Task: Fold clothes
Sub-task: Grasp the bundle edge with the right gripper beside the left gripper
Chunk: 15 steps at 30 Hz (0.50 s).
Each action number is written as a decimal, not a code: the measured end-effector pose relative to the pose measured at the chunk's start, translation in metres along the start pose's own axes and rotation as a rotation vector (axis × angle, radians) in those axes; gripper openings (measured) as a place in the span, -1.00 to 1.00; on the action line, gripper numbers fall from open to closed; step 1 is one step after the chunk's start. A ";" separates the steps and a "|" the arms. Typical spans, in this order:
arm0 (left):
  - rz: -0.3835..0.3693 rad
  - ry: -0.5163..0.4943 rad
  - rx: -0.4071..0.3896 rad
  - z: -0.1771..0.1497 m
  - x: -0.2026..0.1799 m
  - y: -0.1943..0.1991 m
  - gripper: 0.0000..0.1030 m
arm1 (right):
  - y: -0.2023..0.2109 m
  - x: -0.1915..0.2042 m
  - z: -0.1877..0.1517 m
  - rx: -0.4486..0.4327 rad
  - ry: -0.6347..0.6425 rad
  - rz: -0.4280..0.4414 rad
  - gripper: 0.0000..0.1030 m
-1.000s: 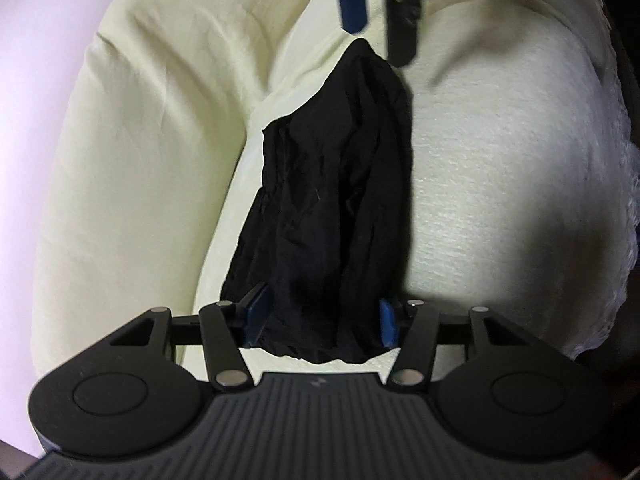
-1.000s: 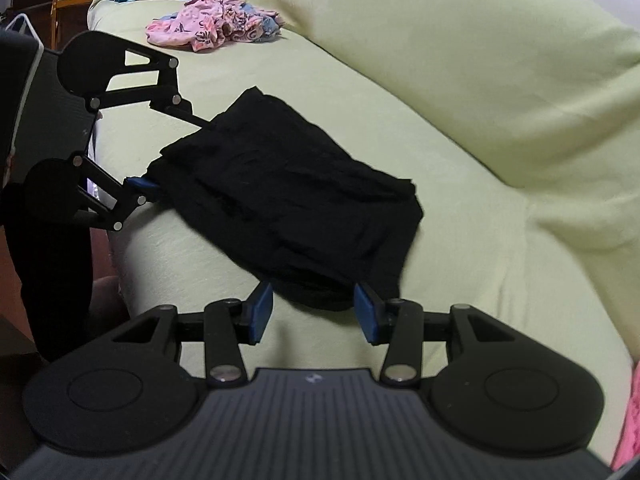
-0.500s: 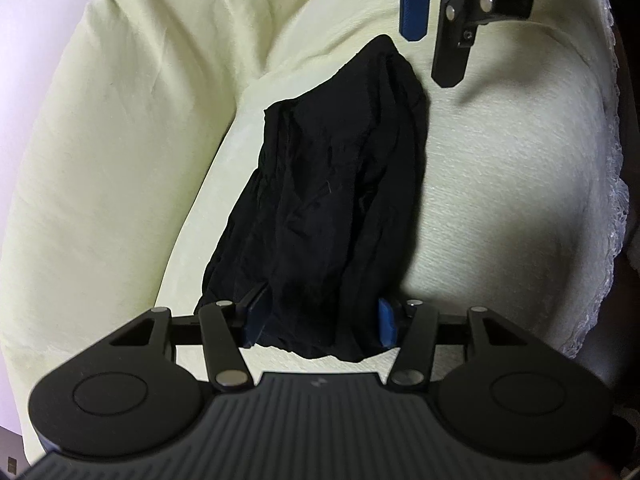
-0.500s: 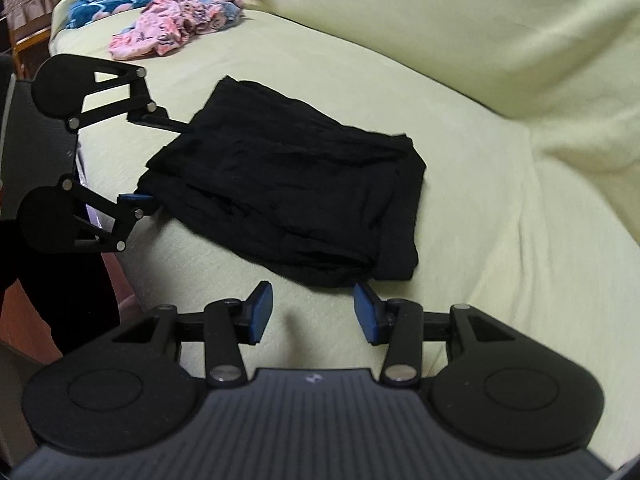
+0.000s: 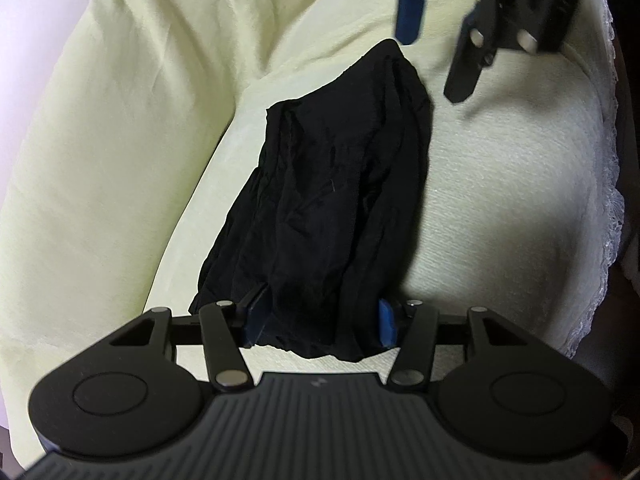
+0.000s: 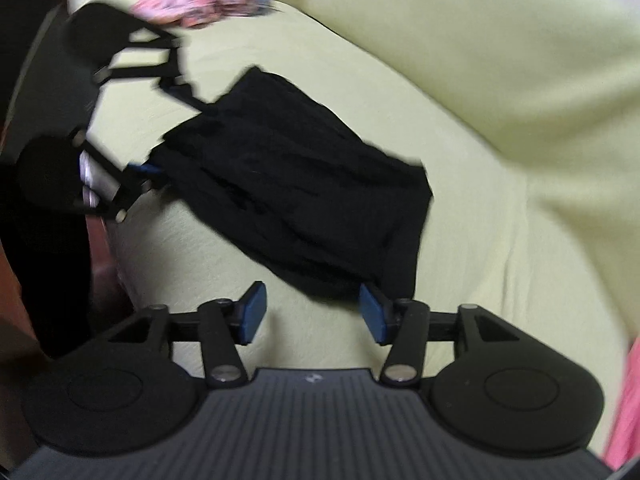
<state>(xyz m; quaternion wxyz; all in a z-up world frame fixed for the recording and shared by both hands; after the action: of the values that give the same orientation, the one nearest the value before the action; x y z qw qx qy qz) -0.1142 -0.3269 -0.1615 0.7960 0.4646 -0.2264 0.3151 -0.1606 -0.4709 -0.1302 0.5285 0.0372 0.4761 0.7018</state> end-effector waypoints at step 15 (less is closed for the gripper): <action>0.030 -0.187 -0.004 -0.001 -0.029 -0.002 -0.77 | -0.024 0.042 -0.011 -0.048 0.468 -0.189 0.06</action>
<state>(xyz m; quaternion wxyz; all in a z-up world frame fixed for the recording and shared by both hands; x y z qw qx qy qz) -0.1324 -0.3350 -0.1822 0.7674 0.4869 -0.3073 0.2820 -0.1686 -0.4458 -0.1719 0.4680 -0.1837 0.5700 0.6499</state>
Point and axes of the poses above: each gripper's, at about its wrist camera, not at the fingertips, and y roughly against the way its jaws point, x to its left, z to its top, the point moved 4 cm from there along -y, roughly the way its jaws point, and after that the axes turned 9 degrees about y, right-handed, at the moved point
